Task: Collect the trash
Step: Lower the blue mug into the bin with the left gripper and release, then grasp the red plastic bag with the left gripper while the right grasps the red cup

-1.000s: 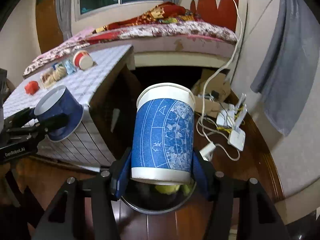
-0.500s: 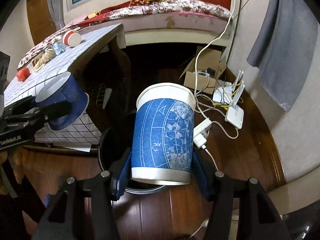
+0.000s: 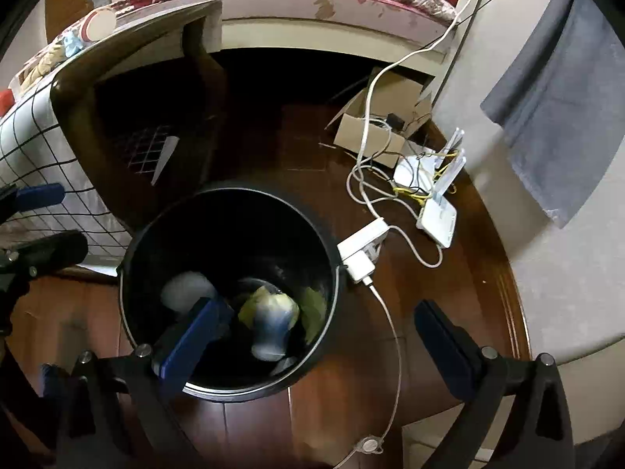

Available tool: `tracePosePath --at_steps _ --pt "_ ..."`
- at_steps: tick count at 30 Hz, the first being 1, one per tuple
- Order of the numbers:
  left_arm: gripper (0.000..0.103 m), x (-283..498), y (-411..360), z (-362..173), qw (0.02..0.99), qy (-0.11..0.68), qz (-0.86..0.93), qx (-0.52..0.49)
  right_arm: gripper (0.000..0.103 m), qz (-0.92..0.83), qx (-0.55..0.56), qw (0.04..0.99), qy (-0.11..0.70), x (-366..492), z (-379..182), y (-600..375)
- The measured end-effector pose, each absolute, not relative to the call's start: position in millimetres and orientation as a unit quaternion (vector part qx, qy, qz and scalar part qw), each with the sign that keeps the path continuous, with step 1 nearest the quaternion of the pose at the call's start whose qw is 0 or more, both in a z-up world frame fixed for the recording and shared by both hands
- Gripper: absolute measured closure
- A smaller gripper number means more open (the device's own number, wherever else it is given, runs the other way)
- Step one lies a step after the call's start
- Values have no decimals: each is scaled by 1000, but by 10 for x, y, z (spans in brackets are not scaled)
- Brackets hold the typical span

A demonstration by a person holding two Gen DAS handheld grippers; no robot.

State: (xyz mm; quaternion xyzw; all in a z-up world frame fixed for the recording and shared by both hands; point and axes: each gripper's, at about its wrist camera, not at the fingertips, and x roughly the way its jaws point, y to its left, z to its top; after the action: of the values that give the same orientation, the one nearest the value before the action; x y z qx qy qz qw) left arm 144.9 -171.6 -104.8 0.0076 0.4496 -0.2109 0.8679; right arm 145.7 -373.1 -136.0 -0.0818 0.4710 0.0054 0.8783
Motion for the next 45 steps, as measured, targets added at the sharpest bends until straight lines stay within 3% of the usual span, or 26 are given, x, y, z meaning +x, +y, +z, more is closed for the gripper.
tracePosePath --at_steps 26,36,45 --pt "1 1282 -1347 -592 901 402 -163 10 1 20 -67 901 427 1296 -796 -3413" --pt "1 1291 -748 -175 928 356 -108 -15 1 49 4 931 362 1475 -272 -3105" --pt "1 1319 144 14 941 334 -29 -35 1 105 -7 948 300 1705 129 -2260"
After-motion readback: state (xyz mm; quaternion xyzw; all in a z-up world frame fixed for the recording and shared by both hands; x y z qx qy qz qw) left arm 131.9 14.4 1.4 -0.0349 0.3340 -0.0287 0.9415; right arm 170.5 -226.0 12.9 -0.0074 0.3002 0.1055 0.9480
